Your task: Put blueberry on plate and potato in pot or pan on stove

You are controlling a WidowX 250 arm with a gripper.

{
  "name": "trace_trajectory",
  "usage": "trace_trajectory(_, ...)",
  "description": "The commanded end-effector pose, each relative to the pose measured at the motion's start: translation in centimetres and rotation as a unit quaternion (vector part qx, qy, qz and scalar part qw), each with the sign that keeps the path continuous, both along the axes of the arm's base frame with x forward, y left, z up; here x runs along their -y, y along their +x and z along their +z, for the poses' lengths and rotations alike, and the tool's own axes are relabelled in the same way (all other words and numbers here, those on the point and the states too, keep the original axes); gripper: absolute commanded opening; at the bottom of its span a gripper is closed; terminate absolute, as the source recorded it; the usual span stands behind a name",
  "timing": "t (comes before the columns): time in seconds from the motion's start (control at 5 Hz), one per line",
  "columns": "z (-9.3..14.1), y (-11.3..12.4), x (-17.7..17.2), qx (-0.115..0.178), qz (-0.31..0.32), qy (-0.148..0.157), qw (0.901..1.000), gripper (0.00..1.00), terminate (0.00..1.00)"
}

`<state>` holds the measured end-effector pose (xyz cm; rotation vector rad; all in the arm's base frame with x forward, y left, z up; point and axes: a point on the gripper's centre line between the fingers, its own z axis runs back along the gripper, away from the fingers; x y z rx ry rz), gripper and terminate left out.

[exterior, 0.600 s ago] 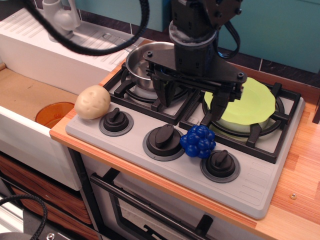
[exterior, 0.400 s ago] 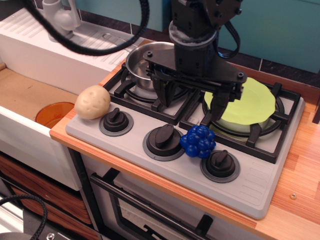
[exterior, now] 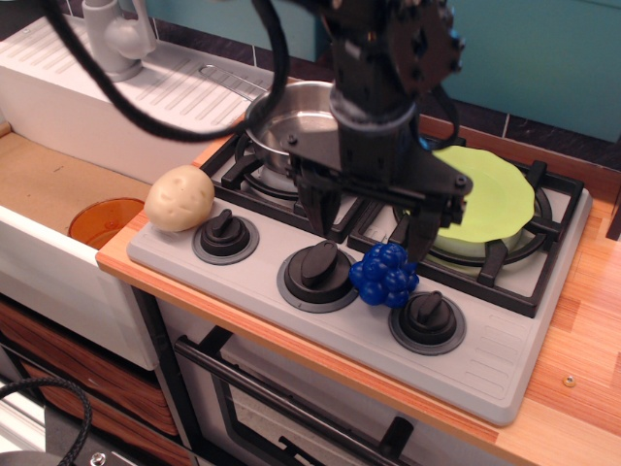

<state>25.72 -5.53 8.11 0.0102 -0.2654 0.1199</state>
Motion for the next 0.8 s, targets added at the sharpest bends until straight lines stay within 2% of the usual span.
trace_trajectory(0.0,-2.0,1.0,0.7,0.039,-0.004,-0.013,0.9992,1.0,0.0)
trace_trajectory(0.6,-4.6,0.7,1.1,0.061,-0.006,-0.024,0.9978,1.0,0.0)
